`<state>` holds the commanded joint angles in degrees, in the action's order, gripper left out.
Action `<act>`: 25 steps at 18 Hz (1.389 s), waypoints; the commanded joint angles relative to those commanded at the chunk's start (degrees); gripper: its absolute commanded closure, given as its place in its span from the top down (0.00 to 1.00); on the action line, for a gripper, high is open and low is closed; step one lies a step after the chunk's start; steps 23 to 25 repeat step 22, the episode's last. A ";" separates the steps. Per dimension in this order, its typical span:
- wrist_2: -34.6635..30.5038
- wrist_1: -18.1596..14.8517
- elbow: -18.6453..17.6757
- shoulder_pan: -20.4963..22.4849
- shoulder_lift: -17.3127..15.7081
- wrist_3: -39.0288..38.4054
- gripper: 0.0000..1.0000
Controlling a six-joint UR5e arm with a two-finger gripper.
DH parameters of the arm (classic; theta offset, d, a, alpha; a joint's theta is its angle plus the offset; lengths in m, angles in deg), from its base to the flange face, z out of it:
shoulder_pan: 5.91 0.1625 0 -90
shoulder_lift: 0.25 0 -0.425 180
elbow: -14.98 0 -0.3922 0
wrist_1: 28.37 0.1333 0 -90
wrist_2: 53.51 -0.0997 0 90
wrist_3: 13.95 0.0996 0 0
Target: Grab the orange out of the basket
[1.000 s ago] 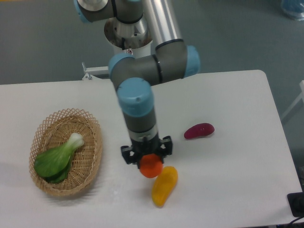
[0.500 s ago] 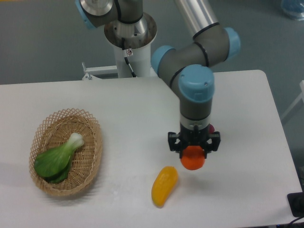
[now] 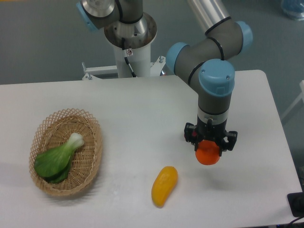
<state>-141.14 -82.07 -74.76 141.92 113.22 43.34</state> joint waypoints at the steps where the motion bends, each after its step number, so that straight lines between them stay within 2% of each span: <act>1: 0.00 0.00 0.00 0.17 0.00 0.97 0.64; 3: -0.17 -0.44 0.88 0.26 0.26 2.12 0.64; 7: -0.26 -5.35 3.25 0.35 0.44 3.17 0.64; 8: -0.35 -5.62 3.34 0.44 0.53 3.18 0.64; 25: -2.28 -6.42 1.67 0.00 0.00 4.32 0.66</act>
